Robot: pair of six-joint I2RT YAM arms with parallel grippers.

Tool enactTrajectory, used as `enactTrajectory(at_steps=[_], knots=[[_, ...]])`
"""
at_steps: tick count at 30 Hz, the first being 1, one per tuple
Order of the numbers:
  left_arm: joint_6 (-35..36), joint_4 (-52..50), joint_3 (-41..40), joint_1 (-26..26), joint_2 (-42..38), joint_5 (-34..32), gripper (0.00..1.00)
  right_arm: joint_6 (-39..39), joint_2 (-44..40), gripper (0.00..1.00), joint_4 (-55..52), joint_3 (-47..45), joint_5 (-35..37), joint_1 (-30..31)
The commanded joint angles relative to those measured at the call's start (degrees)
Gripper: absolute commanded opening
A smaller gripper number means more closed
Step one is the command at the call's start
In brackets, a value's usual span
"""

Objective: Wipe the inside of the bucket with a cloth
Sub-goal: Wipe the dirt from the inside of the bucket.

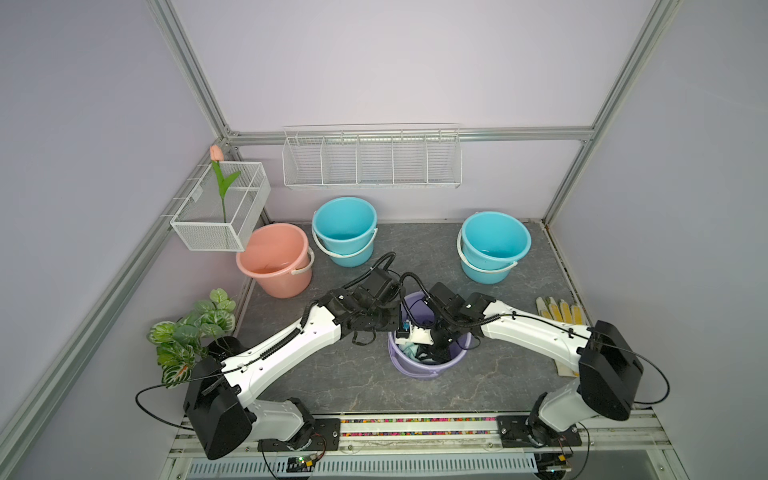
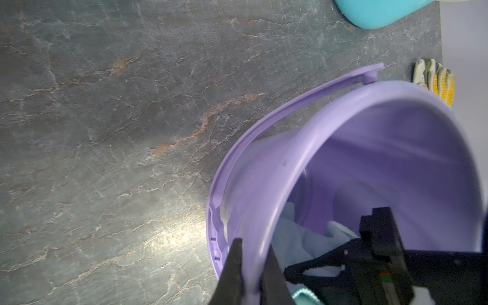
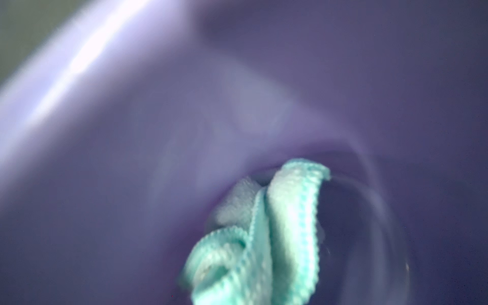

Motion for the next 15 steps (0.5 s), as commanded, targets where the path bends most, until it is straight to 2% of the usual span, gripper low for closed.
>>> enactTrajectory(at_steps=[1, 4, 7, 15], knots=[[-0.96, 1.37, 1.92, 0.3, 0.07, -1.94, 0.0, 7.58, 0.43, 0.07, 13.97, -3.06, -8.9, 0.11], [-0.96, 1.44, 1.76, 0.22, -0.11, -1.96, 0.0, 12.2, -1.74, 0.07, 24.36, -6.18, -3.77, 0.08], [-0.97, 1.32, 1.76, 0.18, -0.42, -1.99, 0.0, 13.35, -5.44, 0.07, 29.07, -7.7, 3.15, 0.14], [-0.66, 1.57, 1.57, 0.15, -0.9, -1.83, 0.0, 3.65, -19.59, 0.07, 27.18, -8.24, 22.26, 0.16]])
